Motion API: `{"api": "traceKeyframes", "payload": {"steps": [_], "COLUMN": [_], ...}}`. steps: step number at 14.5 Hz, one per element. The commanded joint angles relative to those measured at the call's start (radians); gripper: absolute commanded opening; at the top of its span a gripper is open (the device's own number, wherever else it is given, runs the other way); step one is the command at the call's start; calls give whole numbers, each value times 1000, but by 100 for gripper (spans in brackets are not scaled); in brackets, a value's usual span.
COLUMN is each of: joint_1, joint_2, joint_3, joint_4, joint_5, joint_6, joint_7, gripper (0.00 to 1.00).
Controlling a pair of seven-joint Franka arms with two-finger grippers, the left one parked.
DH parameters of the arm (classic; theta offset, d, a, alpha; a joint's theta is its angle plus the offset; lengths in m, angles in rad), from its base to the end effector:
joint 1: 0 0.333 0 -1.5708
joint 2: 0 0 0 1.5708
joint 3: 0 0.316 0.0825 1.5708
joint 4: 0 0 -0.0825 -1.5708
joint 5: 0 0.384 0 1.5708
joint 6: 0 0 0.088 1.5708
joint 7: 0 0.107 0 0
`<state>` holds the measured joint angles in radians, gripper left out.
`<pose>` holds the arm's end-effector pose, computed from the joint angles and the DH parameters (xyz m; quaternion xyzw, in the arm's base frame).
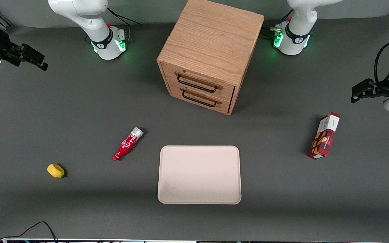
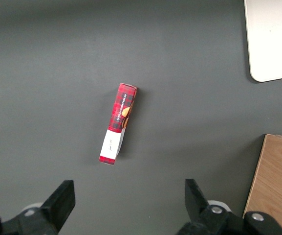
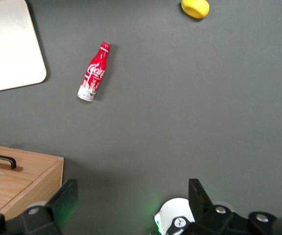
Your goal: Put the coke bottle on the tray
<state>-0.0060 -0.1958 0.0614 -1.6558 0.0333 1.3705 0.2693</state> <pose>0.4690 0.0336 0.6689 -0.9934 0.1049 0.0460 0.0031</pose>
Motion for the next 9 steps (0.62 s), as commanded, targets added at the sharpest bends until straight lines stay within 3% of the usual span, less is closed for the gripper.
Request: {"api": "traceKeyframes", "payload": {"steps": [1, 6, 9], "joint_1": [3, 4, 6], "joint_2": [16, 157, 338], "joint_3": [-2, 66, 147], "joint_4": [27, 168, 307], "joint_5": [23, 50, 51], "joint_6": [-28, -22, -13], "joint_7": [-15, 69, 317], "gripper": [100, 100, 100]}}
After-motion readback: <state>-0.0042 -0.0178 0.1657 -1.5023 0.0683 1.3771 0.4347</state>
